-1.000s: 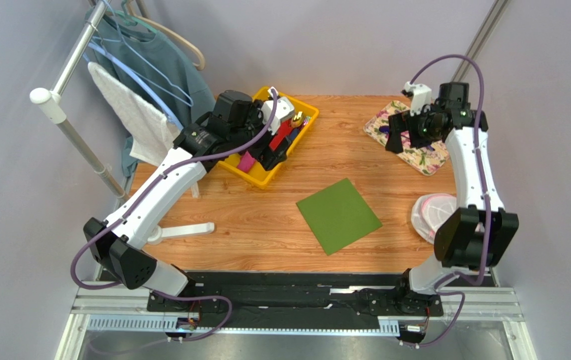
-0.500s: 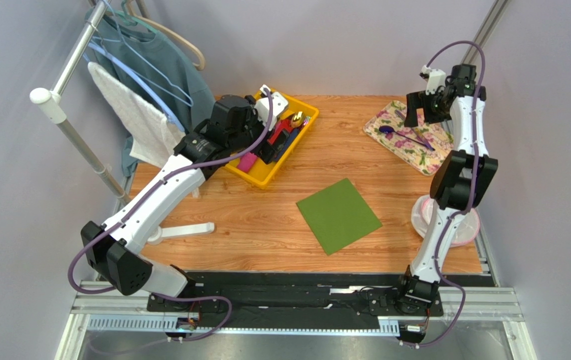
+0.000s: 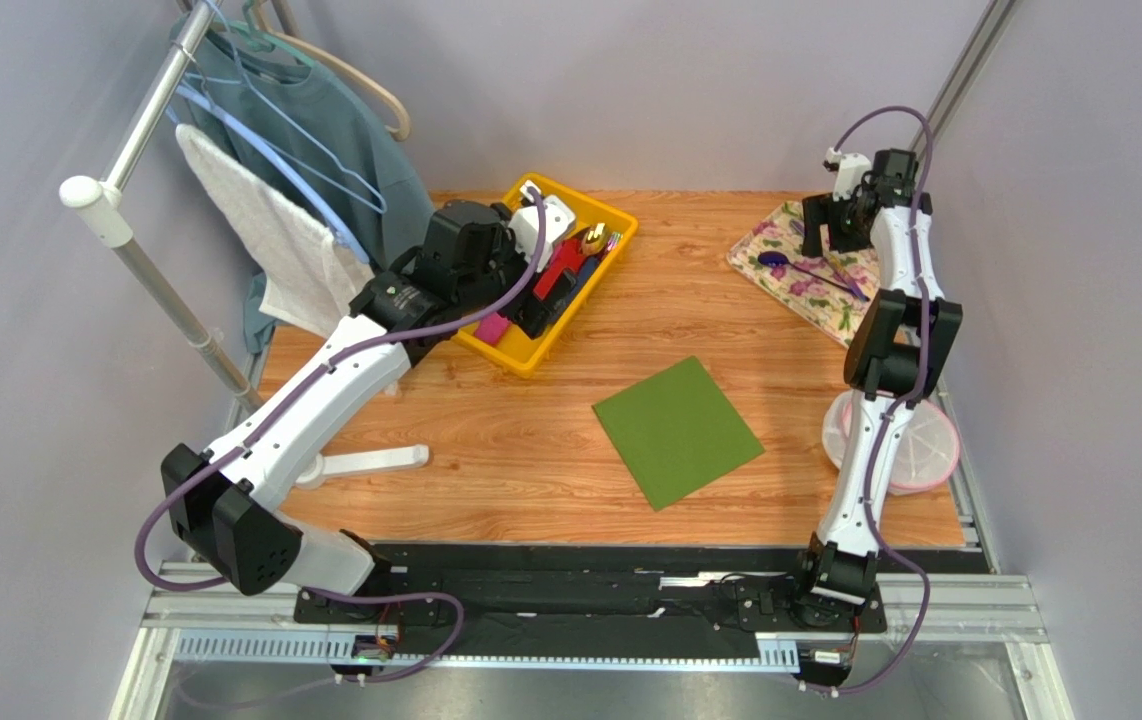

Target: Place the utensils on the paper napkin and roll it up

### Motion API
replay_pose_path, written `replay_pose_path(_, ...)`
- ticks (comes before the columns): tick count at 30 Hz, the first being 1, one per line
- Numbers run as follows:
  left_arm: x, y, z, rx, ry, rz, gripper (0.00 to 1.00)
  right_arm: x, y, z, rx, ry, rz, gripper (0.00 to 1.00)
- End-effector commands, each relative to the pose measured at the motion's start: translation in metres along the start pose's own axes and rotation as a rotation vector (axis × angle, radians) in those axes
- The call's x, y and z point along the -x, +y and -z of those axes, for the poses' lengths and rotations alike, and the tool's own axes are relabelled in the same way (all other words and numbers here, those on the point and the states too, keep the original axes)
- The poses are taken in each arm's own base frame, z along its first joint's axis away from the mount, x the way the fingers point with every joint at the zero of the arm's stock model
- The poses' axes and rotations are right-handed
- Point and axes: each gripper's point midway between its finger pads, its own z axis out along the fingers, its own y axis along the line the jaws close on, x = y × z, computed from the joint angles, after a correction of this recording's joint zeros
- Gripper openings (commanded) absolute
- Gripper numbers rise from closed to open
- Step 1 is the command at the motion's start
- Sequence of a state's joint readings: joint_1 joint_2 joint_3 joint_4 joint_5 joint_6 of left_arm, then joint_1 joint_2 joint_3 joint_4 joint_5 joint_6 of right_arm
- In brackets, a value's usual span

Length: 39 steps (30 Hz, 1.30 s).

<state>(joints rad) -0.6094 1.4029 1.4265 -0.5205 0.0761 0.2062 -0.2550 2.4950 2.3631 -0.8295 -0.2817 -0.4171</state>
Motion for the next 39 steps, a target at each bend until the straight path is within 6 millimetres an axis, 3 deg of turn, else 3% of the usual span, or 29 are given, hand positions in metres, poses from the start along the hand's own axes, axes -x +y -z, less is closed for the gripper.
replay_pose_path(1, 0.004, -0.008, 0.007, -0.025, -0.020, 0.029, 0.99, 0.040, -0.017, -0.014, -0.097, -0.140, 0.029, 0.77)
replay_pose_path(7, -0.003, -0.008, 0.003, -0.029, 0.012, 0.023, 0.99, 0.041, -0.018, -0.039, -0.152, -0.147, 0.105, 0.70)
replay_pose_path(15, -0.008, -0.003, -0.004, -0.007, 0.048, 0.021, 0.99, 0.019, -0.020, -0.070, -0.172, -0.103, 0.150, 0.64)
replay_pose_path(19, -0.008, -0.002, -0.006, -0.007, 0.065, 0.018, 0.99, 0.018, -0.011, -0.070, -0.133, -0.087, 0.152, 0.57)
replay_pose_path(24, -0.007, -0.001, -0.006, -0.006, 0.076, 0.023, 0.99, -0.001, -0.005, -0.066, -0.082, -0.019, 0.054, 0.55)
replay_pose_path(28, -0.008, -0.001, -0.004, -0.006, 0.090, 0.030, 0.99, -0.016, -0.006, -0.058, -0.042, 0.012, -0.096, 0.60)
replay_pose_path(33, -0.006, 0.001, 0.000, 0.008, 0.091, 0.023, 0.99, -0.039, 0.006, -0.060, 0.019, 0.070, -0.251, 0.69)
replay_pose_path(36, -0.006, 0.003, 0.001, 0.014, 0.096, 0.016, 0.99, -0.042, 0.013, -0.060, 0.052, 0.083, -0.271, 0.61)
replay_pose_path(37, -0.007, 0.003, 0.001, 0.015, 0.098, 0.015, 0.99, -0.042, 0.013, -0.058, 0.062, 0.081, -0.276, 0.53)
replay_pose_path(39, -0.008, 0.005, 0.001, 0.024, 0.101, 0.013, 0.99, -0.038, 0.017, -0.051, 0.077, 0.079, -0.267, 0.50)
